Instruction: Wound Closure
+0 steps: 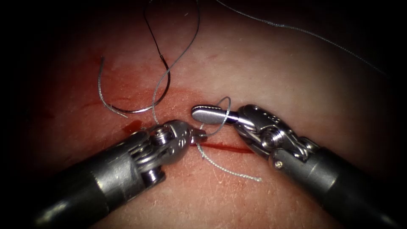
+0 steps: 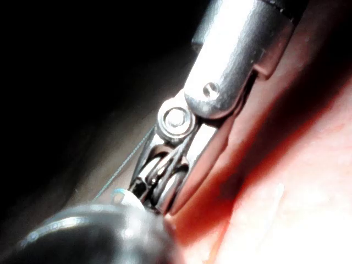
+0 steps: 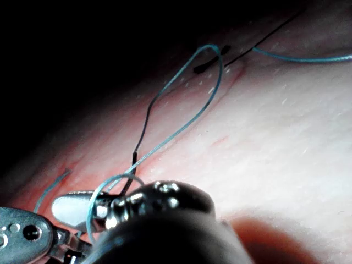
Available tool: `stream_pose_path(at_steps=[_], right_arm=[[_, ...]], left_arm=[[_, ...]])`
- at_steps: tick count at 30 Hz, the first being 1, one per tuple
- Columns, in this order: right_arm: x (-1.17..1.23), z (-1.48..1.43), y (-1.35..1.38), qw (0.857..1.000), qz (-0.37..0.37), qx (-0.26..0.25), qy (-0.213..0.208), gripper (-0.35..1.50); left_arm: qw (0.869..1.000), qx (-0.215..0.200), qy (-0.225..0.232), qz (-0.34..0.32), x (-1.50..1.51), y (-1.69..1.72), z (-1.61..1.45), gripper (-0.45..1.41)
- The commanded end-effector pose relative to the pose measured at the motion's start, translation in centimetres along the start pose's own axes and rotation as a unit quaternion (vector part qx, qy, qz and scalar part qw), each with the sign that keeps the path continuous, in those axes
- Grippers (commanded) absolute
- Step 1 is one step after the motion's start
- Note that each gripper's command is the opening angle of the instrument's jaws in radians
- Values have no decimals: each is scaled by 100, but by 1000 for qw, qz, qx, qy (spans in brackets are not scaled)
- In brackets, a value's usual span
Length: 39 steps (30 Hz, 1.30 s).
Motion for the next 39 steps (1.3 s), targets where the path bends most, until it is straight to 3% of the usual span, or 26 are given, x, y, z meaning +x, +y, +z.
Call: stream_pose_path(at_steps=[1,5,11,12,17,18,21,25,29,31,35,39], right_arm=[[11,8,-1,1000,5,10,2,-35],[-4,6,-7,999,25,25,-35,-35],[-3,1,-8,991,17,-62,-114,-35],[0,-3,-9,986,5,-93,-139,-35],[18,-13,-25,964,-20,-193,-180,-35],[29,-22,-36,943,-45,-228,-239,-35],[30,-22,-42,938,-45,-227,-260,-35],[13,-8,-48,942,-33,-186,-279,-35],[0,2,-56,934,-27,-182,-305,-35],[1,-2,-57,935,-18,-196,-294,-35],[3,-25,-40,926,-58,-297,-225,-35],[18,-43,-11,935,-59,-317,-146,-35]], left_arm=[[1000,-12,2,-1,-9,12,-5,-45],[999,-30,14,-2,-2,26,-7,-45],[999,-44,-3,-10,-9,33,-11,-45],[999,-48,-8,-12,-11,35,-12,-45],[998,-55,-16,-16,-16,32,-11,-45],[998,-58,-19,-19,-20,29,-10,-45],[998,-60,-23,-21,-25,29,-8,-45],[997,-63,-31,-23,-28,30,-6,-45],[997,-66,-38,-21,-25,34,-7,-45],[997,-60,-42,-20,-22,31,-9,-45],[998,-24,-49,-24,-15,23,-27,-45],[999,11,-44,-30,-15,18,-28,-45]])
